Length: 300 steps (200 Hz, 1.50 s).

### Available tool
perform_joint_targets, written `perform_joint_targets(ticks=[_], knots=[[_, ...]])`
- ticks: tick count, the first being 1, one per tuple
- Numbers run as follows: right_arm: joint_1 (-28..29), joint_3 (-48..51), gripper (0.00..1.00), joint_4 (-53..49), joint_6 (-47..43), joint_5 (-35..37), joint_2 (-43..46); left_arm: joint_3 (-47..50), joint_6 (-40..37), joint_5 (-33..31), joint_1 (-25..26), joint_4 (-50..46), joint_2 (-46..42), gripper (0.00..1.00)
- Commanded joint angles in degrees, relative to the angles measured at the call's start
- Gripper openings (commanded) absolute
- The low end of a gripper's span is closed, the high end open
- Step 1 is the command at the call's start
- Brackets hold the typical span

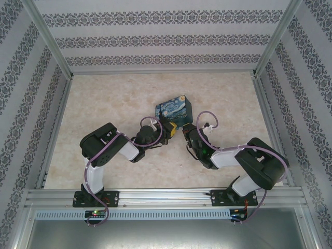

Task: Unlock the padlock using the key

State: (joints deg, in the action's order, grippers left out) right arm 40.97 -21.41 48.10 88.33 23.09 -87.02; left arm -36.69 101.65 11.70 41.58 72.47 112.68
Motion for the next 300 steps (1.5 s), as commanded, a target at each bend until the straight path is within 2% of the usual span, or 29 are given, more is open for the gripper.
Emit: perform_joint_targets(ticks=[1, 102, 184, 258, 300], knots=[[-0.45, -1.60, 0.00, 0.57, -0.98, 0.02, 0.54, -0.18, 0.58, 0.91, 0.69, 1.11, 1.07, 0.00], [-1.15, -2.49, 0.00, 1.21, -0.97, -0.41, -1.10, 0.50, 0.56, 1.47, 0.69, 1.62, 1.05, 0.00], [1.89, -2.46, 0.00, 5.80, -0.34, -0.02, -4.45, -0.33, 1.22, 0.81, 1.04, 1.66, 0.89, 0.00], [3.00, 0.99, 0.00, 6.27, 0.50, 2.60, -3.12, -0.12, 1.14, 0.08, 0.96, 1.56, 1.05, 0.00], [2.09, 7.33, 0.00, 2.41, 0.94, 2.76, 1.47, -0.99, -6.74, 2.00, -1.47, -9.51, 1.05, 0.00]])
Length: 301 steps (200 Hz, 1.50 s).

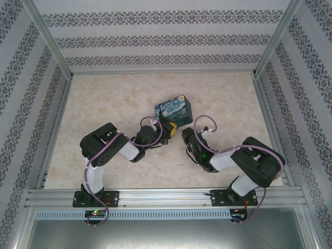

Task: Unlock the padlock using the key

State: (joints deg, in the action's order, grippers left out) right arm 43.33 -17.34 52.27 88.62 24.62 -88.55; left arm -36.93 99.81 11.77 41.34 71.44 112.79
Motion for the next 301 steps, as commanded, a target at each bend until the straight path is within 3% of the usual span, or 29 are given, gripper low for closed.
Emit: perform_joint_targets(ticks=[1, 37, 66, 98, 126, 139, 175, 200, 255, 301], knots=[[-0.27, 3.45, 0.00, -1.88, 0.67, 1.22, 3.19, -0.76, -5.16, 1.94, -1.25, -8.76, 0.90, 0.00], [-0.87, 7.13, 0.00, -7.24, -1.96, 0.31, 10.81, -2.17, -15.55, 2.29, -2.27, -22.50, -1.29, 0.00], [-1.55, 7.85, 0.00, -14.70, -5.70, -1.40, 19.76, -7.07, -28.33, 0.33, -2.32, -41.91, -5.13, 0.00], [-3.01, 7.50, 0.00, -23.02, -9.06, -3.41, 29.26, -9.16, -33.87, -1.72, -2.40, -49.23, -5.43, 0.00], [-4.49, 7.51, 0.00, -25.20, -10.06, -5.68, 33.11, -9.11, -33.96, -1.00, -2.30, -49.02, -3.44, 0.01], [-4.84, 7.56, 0.00, -25.33, -10.32, -6.36, 33.79, -8.88, -34.32, -0.93, -2.32, -48.81, -3.13, 0.09], [-5.28, 7.08, 0.00, -24.39, -11.09, -8.81, 33.58, -6.93, -35.02, -1.45, -2.32, -50.13, -5.75, 0.41], [-5.45, 6.14, 0.00, -23.57, -11.02, -10.24, 32.58, -4.79, -35.57, -2.00, -2.40, -53.46, -10.44, 0.52], [-5.35, 0.89, 0.00, -21.61, -10.49, -12.89, 28.09, -2.96, -31.12, 2.70, -2.32, -54.66, -20.66, 0.59], [-4.97, -4.67, 0.00, -18.61, -6.74, -12.72, 22.02, -3.17, -20.62, 5.97, -1.64, -38.68, -22.41, 0.51]])
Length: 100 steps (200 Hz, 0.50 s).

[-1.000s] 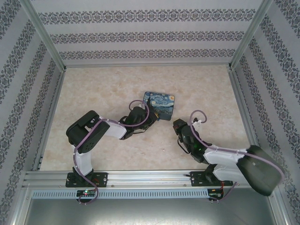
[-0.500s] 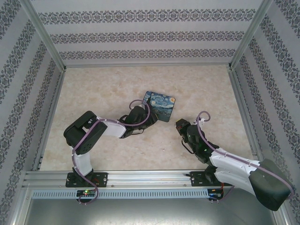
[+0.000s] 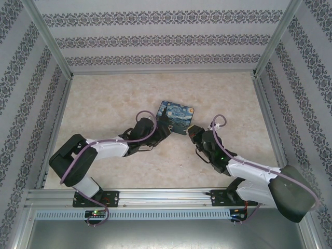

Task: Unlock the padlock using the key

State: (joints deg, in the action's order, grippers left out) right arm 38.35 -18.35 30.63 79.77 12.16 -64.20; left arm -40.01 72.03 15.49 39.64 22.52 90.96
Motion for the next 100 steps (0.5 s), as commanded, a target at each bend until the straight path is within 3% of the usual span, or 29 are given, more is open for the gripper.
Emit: perform_joint_targets(ticks=[1, 36, 100], knots=[[-0.01, -3.78, 0.00, 3.07, 2.22, -0.23, -2.50, -0.12, 7.42, 2.26, 0.08, 10.64, -0.55, 0.51], [0.57, -6.27, 0.00, 4.72, 3.70, 0.60, -5.33, -1.38, 13.49, 1.68, 1.03, 20.19, 1.96, 0.43], [2.01, -7.33, 0.00, 6.10, 4.41, 2.38, -6.72, -4.36, 16.38, -0.83, 2.28, 25.90, 5.79, 0.34]])
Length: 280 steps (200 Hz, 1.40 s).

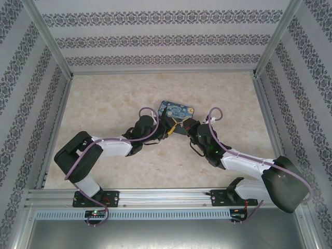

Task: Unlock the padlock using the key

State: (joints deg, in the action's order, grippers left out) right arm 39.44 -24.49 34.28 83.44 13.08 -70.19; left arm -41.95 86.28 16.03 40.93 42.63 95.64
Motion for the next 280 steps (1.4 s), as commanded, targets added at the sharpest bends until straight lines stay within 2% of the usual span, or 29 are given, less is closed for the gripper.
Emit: perform_joint_targets(ticks=[1, 43, 89, 131, 155, 166, 179, 182, 201, 217, 230, 266, 280], knots=[[0.91, -1.14, 0.00, 2.45, 0.75, 1.48, -0.77, -2.42, 2.14, -1.45, 1.00, 5.88, 1.12, 0.34], [1.08, -0.56, 0.00, 3.37, 1.24, 1.50, -1.35, -3.81, 2.48, -2.66, 1.61, 6.94, 2.46, 0.30], [1.07, 0.23, 0.00, 3.81, 1.38, 2.09, -1.10, -4.04, 2.71, -3.18, 1.96, 6.79, 2.89, 0.20], [0.73, 0.76, 0.00, 4.04, 1.38, 1.68, -0.82, -3.23, 2.42, -4.15, 2.23, 5.55, 2.56, 0.00], [-0.86, 0.72, 0.00, 4.14, 0.08, -1.73, -0.82, -3.18, 0.97, -3.87, 1.95, 3.94, 2.30, 0.00], [-3.70, 0.63, 0.23, 3.75, -1.30, -6.74, -0.82, -3.10, -0.41, -3.16, 1.42, 2.08, 1.89, 0.00], [-7.16, 1.30, 0.64, 3.47, -3.05, -11.96, -0.13, -3.13, -3.70, -1.47, 0.30, -1.20, 0.92, 0.00], [-8.05, 1.28, 0.70, 2.63, -3.55, -13.03, 0.20, -3.20, -4.46, -0.97, -0.01, -2.10, 0.71, 0.00], [-13.24, 0.47, 0.87, -4.52, -9.44, -20.15, 3.21, -3.44, -9.32, 2.89, -2.04, -5.42, -0.33, 0.00], [-16.24, -0.82, 0.90, -9.48, -15.69, -25.28, 4.62, -3.86, -13.65, 7.15, -4.02, -7.68, -0.88, 0.00], [-18.23, -1.56, 0.91, -9.81, -20.30, -30.98, 4.34, -5.01, -17.34, 11.09, -5.71, -10.39, -1.00, 0.00], [-20.34, -1.14, 0.86, -5.22, -25.91, -41.21, 2.34, -9.19, -26.63, 23.47, -10.08, -14.49, 0.03, 0.00], [-20.46, 0.18, 0.82, 2.47, -24.46, -44.76, 0.14, -9.96, -27.69, 27.00, -11.53, -13.74, 0.55, 0.00]])
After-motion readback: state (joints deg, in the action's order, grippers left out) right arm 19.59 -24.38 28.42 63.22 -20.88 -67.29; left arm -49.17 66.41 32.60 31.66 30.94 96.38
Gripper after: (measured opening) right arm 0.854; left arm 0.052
